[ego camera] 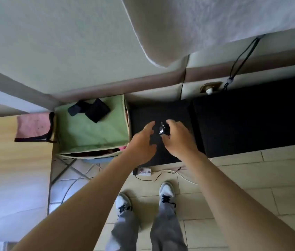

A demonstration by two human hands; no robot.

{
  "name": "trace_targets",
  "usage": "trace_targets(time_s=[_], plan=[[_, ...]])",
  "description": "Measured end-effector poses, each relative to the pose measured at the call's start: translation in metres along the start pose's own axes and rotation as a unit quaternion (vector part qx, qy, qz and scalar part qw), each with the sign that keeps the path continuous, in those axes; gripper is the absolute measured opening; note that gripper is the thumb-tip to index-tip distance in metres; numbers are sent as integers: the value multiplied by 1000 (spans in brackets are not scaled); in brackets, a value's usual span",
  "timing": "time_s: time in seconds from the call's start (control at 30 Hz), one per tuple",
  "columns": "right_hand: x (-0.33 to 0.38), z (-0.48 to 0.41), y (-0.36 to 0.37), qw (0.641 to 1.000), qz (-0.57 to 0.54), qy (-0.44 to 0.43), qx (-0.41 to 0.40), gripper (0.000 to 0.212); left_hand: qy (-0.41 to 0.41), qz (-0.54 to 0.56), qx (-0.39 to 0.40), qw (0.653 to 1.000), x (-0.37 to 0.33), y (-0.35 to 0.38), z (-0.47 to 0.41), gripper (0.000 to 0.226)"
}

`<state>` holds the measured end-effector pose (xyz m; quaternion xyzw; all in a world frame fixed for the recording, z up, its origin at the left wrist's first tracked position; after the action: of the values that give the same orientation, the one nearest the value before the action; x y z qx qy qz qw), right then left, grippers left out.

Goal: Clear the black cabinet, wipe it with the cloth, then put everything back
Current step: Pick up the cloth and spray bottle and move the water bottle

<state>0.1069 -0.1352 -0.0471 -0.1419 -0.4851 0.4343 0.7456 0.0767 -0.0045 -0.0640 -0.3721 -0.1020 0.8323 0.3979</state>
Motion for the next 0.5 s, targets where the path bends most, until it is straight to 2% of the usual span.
trace_targets(time_s=[0.2,0.5], plan=[[-5,-25,14,997,75,13,5,36,-24,44,33,998,10,13,-12,96],[-3,-25,14,996,83,-1,-27,15,-26,77,11,997,16,7,-11,85]])
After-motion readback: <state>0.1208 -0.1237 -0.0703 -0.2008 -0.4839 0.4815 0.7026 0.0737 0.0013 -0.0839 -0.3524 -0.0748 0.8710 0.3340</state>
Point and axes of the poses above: each hand's wrist, its own z-axis away from the middle knuckle, its own y-axis out of the palm, x = y × z, the point moved 10 cm from there along -z, towards the middle knuckle, and after that the axes turned 7 degrees about x, right-handed, at the moved point
